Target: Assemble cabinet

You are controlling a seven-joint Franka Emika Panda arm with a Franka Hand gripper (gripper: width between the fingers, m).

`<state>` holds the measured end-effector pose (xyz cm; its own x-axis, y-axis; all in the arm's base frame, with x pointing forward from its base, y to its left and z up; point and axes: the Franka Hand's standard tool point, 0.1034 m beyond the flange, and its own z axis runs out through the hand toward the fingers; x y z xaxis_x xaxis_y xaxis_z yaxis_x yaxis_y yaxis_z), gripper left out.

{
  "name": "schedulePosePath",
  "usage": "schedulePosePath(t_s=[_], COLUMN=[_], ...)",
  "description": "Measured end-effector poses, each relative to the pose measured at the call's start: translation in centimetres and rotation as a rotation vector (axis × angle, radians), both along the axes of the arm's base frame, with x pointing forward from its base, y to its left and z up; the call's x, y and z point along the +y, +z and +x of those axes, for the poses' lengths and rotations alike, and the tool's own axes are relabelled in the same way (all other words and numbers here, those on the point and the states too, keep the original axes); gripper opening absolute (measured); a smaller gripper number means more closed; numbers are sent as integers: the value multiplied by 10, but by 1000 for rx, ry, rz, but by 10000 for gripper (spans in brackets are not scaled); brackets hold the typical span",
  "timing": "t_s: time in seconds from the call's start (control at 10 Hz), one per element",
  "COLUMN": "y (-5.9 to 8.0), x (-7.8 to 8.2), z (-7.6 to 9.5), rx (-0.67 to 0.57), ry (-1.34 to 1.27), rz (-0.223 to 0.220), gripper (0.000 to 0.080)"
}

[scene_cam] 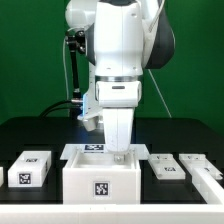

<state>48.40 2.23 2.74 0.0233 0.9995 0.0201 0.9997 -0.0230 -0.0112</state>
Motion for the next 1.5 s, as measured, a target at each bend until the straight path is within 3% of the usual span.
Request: schedulePosePath(t_s=[0.2, 0.7, 1.3, 1.5], y=[0, 0, 0, 0], x=[9, 65, 69, 82], z=[23, 40, 38, 39], rx=[-16, -17, -16, -19], ry=[37, 77, 85, 82], rz=[7, 38, 39, 48], gripper=[28, 28, 28, 28])
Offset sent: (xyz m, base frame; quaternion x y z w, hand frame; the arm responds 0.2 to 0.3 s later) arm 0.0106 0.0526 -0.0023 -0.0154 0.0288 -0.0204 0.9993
